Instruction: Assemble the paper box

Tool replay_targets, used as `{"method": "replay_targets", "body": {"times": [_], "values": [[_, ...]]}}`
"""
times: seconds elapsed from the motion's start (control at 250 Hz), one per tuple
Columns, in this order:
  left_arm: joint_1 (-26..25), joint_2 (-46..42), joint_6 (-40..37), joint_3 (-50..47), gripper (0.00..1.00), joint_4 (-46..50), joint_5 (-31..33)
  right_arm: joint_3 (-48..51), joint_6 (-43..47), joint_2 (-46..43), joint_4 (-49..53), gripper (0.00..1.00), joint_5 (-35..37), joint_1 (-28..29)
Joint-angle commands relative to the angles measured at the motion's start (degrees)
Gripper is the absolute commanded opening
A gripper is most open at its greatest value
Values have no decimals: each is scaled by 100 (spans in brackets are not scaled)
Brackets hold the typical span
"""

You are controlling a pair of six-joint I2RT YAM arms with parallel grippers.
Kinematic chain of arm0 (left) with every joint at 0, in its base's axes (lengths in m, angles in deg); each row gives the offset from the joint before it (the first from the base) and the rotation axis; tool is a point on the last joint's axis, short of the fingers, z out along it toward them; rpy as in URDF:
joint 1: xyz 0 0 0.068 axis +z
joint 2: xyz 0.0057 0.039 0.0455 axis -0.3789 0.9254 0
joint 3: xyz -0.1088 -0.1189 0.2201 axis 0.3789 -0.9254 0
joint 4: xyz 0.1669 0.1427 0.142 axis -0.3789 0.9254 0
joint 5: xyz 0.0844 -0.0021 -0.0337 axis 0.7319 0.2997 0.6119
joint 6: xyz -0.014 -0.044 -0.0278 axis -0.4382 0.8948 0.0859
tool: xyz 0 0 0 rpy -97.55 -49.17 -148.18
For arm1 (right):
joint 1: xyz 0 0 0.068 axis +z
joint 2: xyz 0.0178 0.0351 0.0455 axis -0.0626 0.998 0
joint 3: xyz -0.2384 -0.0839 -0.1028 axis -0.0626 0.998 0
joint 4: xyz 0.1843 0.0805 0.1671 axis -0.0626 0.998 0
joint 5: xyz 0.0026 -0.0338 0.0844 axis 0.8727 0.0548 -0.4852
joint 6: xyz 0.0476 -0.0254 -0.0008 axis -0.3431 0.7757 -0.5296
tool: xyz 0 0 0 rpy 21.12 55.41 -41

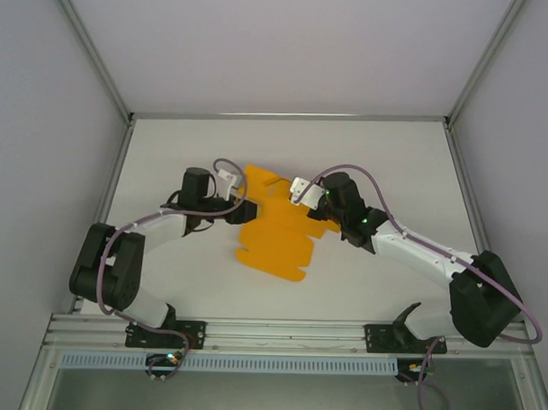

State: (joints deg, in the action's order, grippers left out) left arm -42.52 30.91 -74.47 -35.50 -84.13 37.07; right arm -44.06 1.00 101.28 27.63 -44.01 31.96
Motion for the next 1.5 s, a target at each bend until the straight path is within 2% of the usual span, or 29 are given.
{"method": "replay_targets", "body": {"times": [0.0,0.096,0.172,0.228,0.3,0.451,0.591,0.727,0.978,1.034,1.082,1.118,1.17,1.254,1.322,1.422,1.498], "values": [[-143,-25,-291,185,47,12,-54,-194,-179,-12,16,0,-216,0],[-200,-79,-324,255,26,258,267,-221,-190,7,-13,0,-153,-4],[-239,-142,-246,252,18,322,582,-220,-199,3,9,0,-124,-3],[-284,-193,-189,223,15,325,817,-234,-243,-10,18,0,-139,11],[-331,-233,-65,250,14,367,1435,-284,-320,-1,124,0,-149,54],[-843,-271,61,361,13,491,1975,-398,-289,126,272,0,320,426],[-1061,-269,676,460,12,314,2314,-397,-504,292,325,0,506,677],[-969,-183,1341,496,14,67,2307,-247,-540,287,363,0,649,1028],[-913,0,1532,464,16,-200,1986,-387,-858,620,685,0,1206,1588],[-911,14,1350,428,24,-277,1714,-484,-886,737,773,0,1386,1632],[-911,-43,1055,361,36,-225,1628,-459,-748,770,649,0,1554,1615],[-910,-126,799,297,44,-72,1745,-453,-615,760,618,0,1643,1565],[-891,-265,460,282,49,370,2118,-461,-559,673,620,0,1651,1430],[-834,-444,71,235,52,837,2544,-450,-586,421,782,0,1261,1191],[-781,-517,-138,144,56,799,2670,-377,-519,230,805,0,887,1083],[-731,-460,-340,128,56,678,2512,-396,-544,76,940,0,460,960],[-688,-353,-594,185,57,705,2080,-387,-468,7,919,0,383,889]]}}
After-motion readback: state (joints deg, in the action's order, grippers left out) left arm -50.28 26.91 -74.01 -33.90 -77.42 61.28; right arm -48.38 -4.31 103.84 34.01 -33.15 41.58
